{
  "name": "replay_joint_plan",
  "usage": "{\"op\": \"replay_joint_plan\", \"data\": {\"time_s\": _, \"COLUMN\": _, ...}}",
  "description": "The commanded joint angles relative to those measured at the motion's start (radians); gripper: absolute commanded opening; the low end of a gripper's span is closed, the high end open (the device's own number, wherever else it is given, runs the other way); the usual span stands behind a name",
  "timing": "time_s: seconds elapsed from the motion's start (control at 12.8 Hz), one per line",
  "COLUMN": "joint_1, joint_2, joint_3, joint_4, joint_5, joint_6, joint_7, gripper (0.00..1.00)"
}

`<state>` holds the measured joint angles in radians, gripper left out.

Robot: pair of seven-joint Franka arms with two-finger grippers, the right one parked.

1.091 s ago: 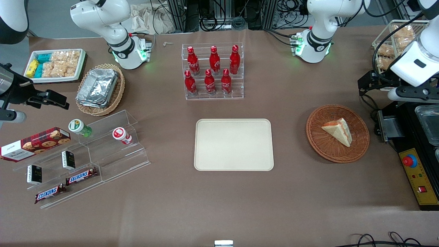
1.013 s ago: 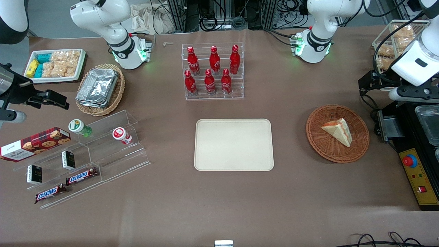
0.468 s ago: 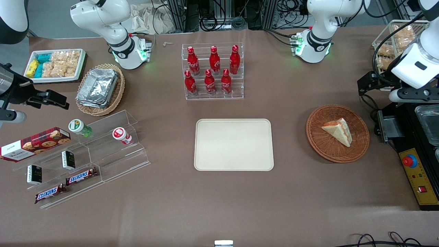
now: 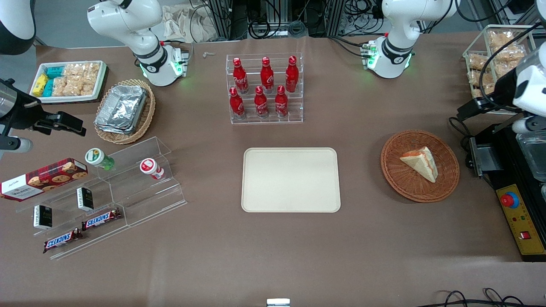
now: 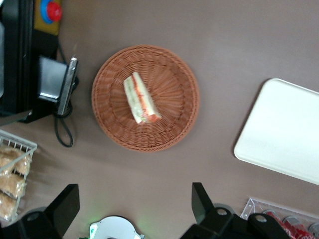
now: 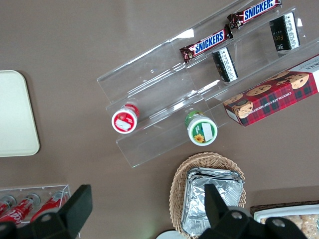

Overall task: Place sandwich from basket to tray
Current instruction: 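Move the left gripper down over the wrapped sandwich in the basket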

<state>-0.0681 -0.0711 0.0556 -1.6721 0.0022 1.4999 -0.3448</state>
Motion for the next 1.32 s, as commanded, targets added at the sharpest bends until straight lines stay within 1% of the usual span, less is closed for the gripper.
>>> {"op": "replay_joint_plan", "data": {"time_s": 0.0, "joint_1": 0.004, "joint_2": -0.120, "joint_3": 0.033, "joint_4": -0.176, "joint_5": -0.014, "joint_6": 0.083, "joint_7": -0.098, "gripper": 1.00}}
{"op": "replay_joint_plan", "data": {"time_s": 0.16, "joint_1": -0.004, "joint_2": -0.136, "joint_3": 0.021, "joint_4": -0.256, "joint_5": -0.013, "joint_6": 0.161, "joint_7": -0.248, "gripper": 1.00}}
{"op": "replay_joint_plan", "data": {"time_s": 0.23, "joint_1": -0.004, "joint_2": -0.136, "joint_3": -0.003, "joint_4": -0.286, "joint_5": -0.011, "joint_6": 0.198, "joint_7": -0.308, "gripper": 1.00}}
{"op": "replay_joint_plan", "data": {"time_s": 0.47, "joint_1": -0.004, "joint_2": -0.136, "joint_3": -0.022, "joint_4": -0.426, "joint_5": 0.009, "joint_6": 0.348, "joint_7": -0.402, "gripper": 1.00}}
{"op": "replay_joint_plan", "data": {"time_s": 0.55, "joint_1": -0.004, "joint_2": -0.134, "joint_3": -0.043, "joint_4": -0.458, "joint_5": 0.015, "joint_6": 0.384, "joint_7": -0.428, "gripper": 1.00}}
{"op": "replay_joint_plan", "data": {"time_s": 0.7, "joint_1": -0.003, "joint_2": -0.127, "joint_3": -0.053, "joint_4": -0.514, "joint_5": 0.062, "joint_6": 0.443, "joint_7": -0.479, "gripper": 1.00}}
{"op": "replay_joint_plan", "data": {"time_s": 0.78, "joint_1": -0.001, "joint_2": -0.118, "joint_3": -0.053, "joint_4": -0.532, "joint_5": 0.065, "joint_6": 0.479, "joint_7": -0.491, "gripper": 1.00}}
{"op": "replay_joint_plan", "data": {"time_s": 1.25, "joint_1": 0.004, "joint_2": 0.002, "joint_3": -0.043, "joint_4": -0.537, "joint_5": 0.067, "joint_6": 0.560, "joint_7": -0.546, "gripper": 1.00}}
